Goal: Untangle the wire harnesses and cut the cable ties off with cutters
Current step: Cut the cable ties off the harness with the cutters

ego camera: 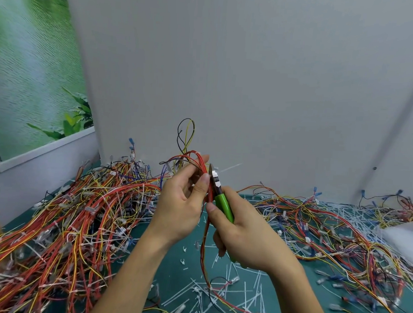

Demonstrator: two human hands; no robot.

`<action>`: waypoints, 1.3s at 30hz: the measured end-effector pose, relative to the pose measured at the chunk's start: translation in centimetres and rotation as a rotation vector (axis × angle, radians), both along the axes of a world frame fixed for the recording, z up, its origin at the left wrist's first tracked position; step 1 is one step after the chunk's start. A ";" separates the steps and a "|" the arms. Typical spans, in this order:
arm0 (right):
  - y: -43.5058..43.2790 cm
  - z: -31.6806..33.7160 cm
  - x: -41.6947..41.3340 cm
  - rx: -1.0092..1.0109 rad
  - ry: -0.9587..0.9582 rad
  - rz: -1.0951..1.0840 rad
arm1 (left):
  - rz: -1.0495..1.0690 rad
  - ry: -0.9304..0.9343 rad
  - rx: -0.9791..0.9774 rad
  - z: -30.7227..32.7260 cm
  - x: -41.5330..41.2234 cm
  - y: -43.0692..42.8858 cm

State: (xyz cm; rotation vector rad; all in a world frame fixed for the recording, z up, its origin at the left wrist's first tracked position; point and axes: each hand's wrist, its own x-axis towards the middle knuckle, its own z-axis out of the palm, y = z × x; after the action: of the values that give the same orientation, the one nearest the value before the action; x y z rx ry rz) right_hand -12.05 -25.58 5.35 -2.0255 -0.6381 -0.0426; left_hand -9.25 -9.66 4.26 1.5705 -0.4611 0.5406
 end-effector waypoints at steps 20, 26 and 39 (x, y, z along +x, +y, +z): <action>-0.1 -0.3 0.2 -0.008 -0.106 -0.025 | -0.017 -0.009 -0.024 0.2 -0.1 0.0; -0.3 -0.1 0.1 -0.007 -0.091 0.010 | -0.019 -0.019 -0.036 0.2 -0.1 0.1; -0.5 -0.5 0.5 -0.024 -0.166 -0.023 | -0.018 -0.031 -0.024 0.2 0.1 0.1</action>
State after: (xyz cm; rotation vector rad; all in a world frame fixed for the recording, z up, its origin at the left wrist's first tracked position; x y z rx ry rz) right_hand -11.53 -26.08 4.90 -2.0669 -0.7222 -0.2192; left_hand -9.18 -9.56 4.48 1.5351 -0.4904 0.5554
